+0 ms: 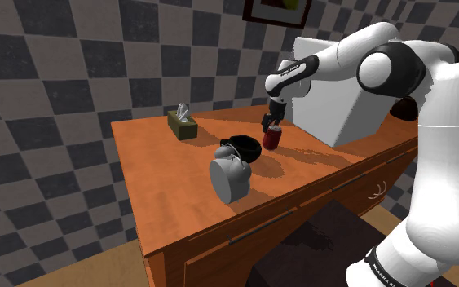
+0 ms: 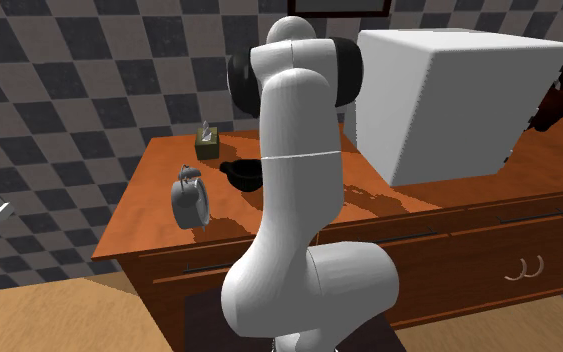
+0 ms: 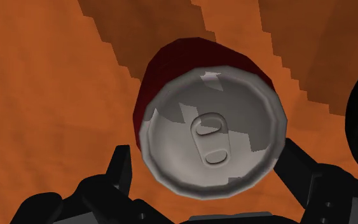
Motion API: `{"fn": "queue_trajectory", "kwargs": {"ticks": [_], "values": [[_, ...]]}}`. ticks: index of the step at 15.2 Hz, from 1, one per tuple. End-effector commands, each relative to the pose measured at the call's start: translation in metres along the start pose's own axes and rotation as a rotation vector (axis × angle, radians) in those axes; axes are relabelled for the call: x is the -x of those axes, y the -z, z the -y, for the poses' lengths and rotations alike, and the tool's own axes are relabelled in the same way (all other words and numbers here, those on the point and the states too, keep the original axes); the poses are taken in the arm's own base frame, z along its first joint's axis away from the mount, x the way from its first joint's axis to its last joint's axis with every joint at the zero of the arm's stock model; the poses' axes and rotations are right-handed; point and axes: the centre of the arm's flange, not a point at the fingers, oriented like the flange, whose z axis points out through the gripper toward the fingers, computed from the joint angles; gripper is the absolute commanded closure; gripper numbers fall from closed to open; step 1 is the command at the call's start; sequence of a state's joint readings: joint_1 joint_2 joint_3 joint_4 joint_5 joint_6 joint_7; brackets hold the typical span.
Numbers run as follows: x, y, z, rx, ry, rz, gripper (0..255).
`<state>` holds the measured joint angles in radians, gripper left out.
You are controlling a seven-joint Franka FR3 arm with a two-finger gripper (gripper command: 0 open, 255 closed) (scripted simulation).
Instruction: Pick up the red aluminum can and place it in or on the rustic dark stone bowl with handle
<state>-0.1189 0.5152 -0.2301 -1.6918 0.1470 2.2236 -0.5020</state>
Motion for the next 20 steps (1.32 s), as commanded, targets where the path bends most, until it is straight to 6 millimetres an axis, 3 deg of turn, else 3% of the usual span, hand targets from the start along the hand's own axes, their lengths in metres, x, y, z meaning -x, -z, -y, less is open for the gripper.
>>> {"fn": "queue_trajectory", "kwargs": {"ticks": [1, 2, 3, 12, 20], "values": [[0.0, 0.0, 0.0, 0.0, 0.0, 0.0, 0], [0.0, 0.0, 0.0, 0.0, 0.0, 0.0, 0], [0.0, 0.0, 0.0, 0.0, 0.0, 0.0, 255], [0.0, 0.0, 0.0, 0.0, 0.0, 0.0, 255], [-0.001, 0.042, 0.0, 0.0, 0.0, 0.0, 255]]}}
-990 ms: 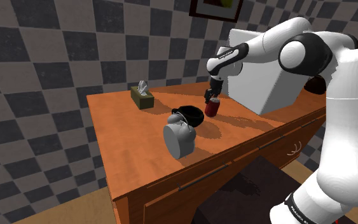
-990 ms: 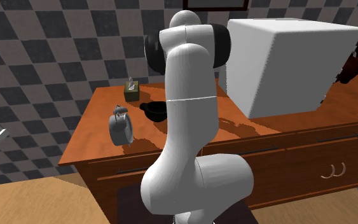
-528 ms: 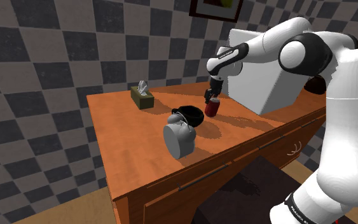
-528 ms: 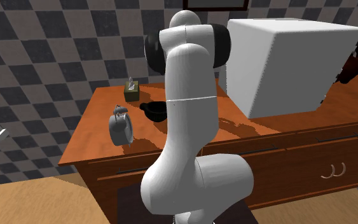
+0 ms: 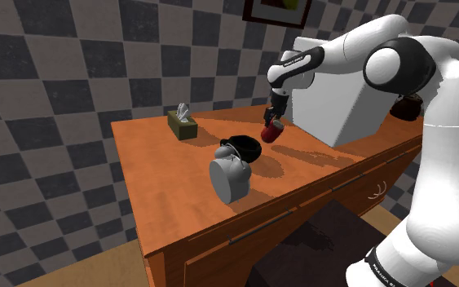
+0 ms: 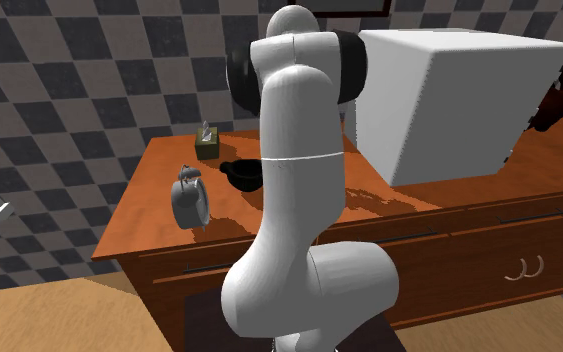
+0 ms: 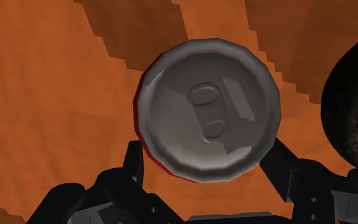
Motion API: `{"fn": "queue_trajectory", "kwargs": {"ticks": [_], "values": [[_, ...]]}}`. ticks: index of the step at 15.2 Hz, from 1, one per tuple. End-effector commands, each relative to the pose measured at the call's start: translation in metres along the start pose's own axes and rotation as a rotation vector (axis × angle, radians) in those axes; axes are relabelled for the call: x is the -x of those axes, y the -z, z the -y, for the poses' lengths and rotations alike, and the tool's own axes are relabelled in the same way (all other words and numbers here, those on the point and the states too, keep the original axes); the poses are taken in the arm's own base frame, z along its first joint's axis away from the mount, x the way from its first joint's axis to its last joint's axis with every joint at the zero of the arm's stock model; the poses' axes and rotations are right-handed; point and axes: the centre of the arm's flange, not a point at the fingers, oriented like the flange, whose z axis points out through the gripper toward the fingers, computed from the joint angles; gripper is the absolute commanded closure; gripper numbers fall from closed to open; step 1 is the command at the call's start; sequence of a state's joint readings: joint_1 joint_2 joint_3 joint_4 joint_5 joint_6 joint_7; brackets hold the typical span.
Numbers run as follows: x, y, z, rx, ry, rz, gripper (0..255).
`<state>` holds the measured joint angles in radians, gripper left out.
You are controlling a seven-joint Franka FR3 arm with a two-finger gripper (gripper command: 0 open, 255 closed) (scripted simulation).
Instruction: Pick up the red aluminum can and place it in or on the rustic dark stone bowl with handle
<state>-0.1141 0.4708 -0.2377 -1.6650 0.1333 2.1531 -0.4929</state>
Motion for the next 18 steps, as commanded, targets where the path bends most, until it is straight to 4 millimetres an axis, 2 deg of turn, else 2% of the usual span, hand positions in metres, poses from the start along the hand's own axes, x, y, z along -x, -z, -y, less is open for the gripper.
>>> {"fn": "queue_trajectory", "kwargs": {"ticks": [1, 18], "values": [[-0.001, 0.012, -0.001, 0.0, 0.0, 0.0, 255], [-0.003, 0.102, -0.001, 0.0, 0.0, 0.0, 255]]}}
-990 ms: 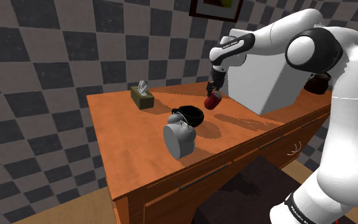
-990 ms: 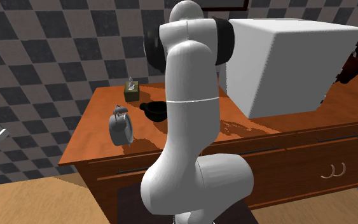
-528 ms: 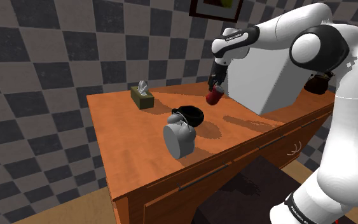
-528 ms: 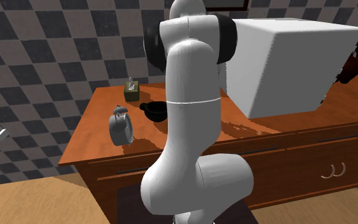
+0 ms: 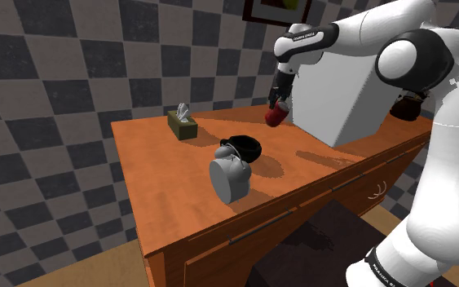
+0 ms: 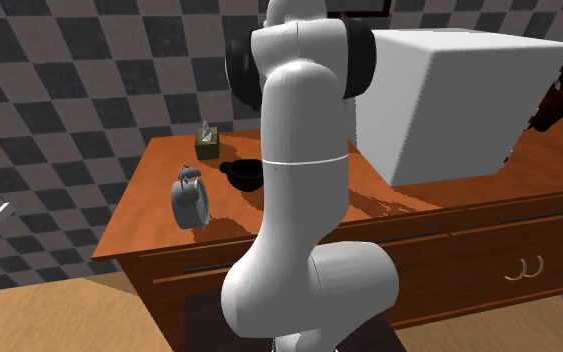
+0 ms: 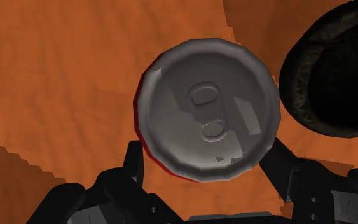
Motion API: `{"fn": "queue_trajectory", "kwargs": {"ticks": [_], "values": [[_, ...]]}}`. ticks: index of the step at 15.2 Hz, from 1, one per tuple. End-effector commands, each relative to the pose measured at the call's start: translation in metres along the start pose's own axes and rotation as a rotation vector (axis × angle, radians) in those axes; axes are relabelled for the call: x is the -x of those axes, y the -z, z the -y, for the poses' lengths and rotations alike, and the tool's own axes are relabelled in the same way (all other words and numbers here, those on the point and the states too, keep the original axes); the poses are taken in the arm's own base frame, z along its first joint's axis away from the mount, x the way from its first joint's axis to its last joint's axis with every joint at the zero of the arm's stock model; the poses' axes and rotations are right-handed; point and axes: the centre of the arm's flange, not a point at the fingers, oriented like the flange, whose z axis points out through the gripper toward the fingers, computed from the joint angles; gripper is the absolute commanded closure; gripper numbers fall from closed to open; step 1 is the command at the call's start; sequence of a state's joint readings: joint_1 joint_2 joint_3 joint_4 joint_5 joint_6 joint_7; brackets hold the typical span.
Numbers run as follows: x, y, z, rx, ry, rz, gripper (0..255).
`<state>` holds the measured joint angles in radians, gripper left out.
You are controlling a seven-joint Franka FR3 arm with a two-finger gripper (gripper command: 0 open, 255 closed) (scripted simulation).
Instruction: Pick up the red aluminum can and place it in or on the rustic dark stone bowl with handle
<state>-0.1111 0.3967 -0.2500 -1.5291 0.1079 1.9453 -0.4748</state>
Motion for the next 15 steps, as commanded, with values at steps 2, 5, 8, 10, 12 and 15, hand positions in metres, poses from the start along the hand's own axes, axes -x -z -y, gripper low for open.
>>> {"fn": "queue_trajectory", "kwargs": {"ticks": [2, 5, 8, 10, 12, 15], "values": [[0.0, 0.017, 0.0, 0.0, 0.0, 0.0, 255], [0.0, 0.033, -0.001, 0.0, 0.0, 0.0, 255], [-0.002, 0.042, 0.012, 0.0, 0.0, 0.0, 255], [-0.005, 0.046, 0.038, 0.0, 0.0, 0.0, 255], [-0.008, 0.051, 0.064, 0.0, 0.0, 0.0, 255], [-0.013, 0.057, 0.103, 0.0, 0.0, 0.0, 255]]}}
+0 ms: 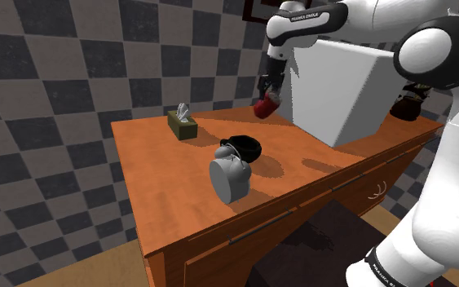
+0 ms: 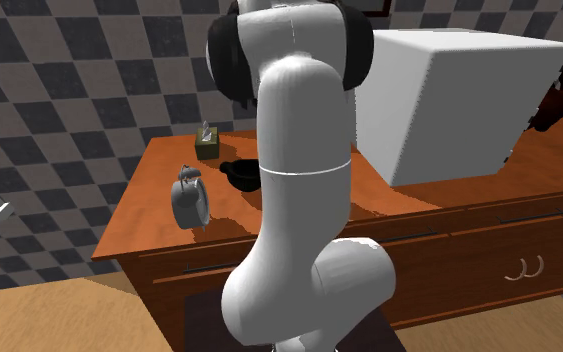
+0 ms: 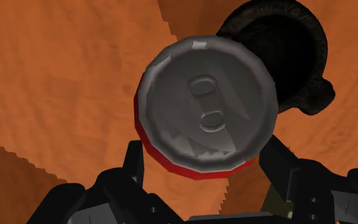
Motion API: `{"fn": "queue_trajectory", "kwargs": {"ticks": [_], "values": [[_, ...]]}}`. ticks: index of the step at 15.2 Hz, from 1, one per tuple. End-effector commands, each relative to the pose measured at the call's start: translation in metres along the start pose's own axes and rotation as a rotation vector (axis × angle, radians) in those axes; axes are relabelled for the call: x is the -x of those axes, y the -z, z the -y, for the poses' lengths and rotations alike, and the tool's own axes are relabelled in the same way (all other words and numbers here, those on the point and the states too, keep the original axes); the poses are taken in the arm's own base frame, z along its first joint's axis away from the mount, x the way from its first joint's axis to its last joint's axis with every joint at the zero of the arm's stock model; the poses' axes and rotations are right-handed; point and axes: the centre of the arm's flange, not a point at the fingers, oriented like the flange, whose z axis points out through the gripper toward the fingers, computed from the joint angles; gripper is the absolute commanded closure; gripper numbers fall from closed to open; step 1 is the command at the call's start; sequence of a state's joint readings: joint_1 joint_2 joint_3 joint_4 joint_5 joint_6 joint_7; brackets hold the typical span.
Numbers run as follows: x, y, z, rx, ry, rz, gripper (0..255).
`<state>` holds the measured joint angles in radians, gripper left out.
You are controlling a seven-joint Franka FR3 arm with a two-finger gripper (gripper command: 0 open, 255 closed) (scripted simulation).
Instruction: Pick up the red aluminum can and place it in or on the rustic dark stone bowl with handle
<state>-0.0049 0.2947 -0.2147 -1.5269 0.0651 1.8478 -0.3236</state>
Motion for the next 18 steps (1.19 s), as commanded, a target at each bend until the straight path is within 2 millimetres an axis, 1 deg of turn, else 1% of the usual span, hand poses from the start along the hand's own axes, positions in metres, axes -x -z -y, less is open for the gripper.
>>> {"fn": "queue_trajectory", "kwargs": {"ticks": [1, 7, 8, 18], "values": [[-0.005, 0.002, 0.028, 0.0, -0.001, 0.0, 255], [-0.014, 0.015, 0.105, 0.0, -0.001, 0.0, 255], [-0.016, 0.018, 0.122, 0.0, -0.001, 0.0, 255], [-0.014, -0.035, 0.122, 0.0, -0.001, 0.0, 255]]}}
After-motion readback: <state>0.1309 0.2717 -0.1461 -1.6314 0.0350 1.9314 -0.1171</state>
